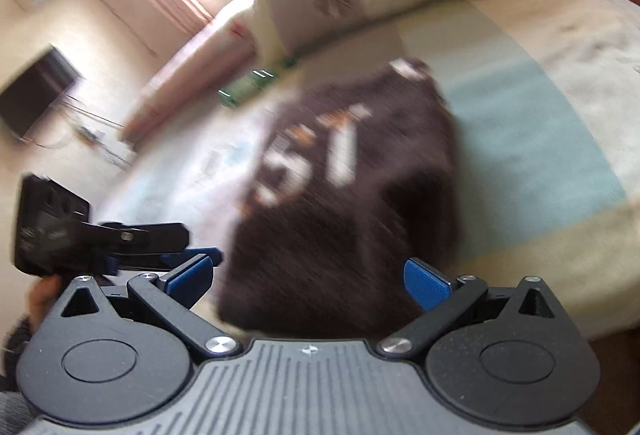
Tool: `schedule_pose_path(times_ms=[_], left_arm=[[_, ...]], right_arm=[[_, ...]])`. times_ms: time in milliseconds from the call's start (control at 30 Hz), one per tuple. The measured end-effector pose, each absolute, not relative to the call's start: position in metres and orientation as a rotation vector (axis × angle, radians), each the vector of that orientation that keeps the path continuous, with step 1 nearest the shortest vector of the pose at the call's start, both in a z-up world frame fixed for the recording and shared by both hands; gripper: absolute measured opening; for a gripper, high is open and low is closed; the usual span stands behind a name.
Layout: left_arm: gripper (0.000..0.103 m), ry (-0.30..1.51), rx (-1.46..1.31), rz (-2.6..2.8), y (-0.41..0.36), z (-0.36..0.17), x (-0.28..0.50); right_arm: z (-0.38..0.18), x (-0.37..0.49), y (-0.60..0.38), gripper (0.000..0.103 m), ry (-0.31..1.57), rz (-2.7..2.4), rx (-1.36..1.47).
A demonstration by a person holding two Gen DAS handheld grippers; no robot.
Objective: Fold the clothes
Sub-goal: 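Close both grippers on the sweater edge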
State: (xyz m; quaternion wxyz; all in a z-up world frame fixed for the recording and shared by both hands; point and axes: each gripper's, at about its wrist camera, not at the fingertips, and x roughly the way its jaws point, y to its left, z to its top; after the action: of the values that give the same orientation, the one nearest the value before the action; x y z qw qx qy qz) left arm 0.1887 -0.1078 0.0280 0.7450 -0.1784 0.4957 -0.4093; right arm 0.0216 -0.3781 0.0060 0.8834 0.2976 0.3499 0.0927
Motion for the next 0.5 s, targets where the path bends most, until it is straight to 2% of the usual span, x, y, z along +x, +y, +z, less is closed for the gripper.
schedule_pose_path(times_ms=[167,300,400,500], left_arm=[[0.099,1.051,-0.379,-0.816,-0.093,0.034,0.195],[0.099,1.071,-0.372,-0.777,-0.085,0.025,0.200],[0.099,1.052,-0.389,-0.781,-0.078,0.020,0.209],[0.099,1.036,-0.418,-0.795,-0.073,0.013,0.224]], right_arm=[[0.012,0.062,-0.366,0.103,0.686,0.307,0.633],[-0.022,0.090,-0.375,0.103,0.788,0.212,0.638],[-0.034,0.078,-0.390,0.103,0.780,0.258,0.738],[-0.022,0.061,-0.412,0.103,0.714,0.275,0.804]])
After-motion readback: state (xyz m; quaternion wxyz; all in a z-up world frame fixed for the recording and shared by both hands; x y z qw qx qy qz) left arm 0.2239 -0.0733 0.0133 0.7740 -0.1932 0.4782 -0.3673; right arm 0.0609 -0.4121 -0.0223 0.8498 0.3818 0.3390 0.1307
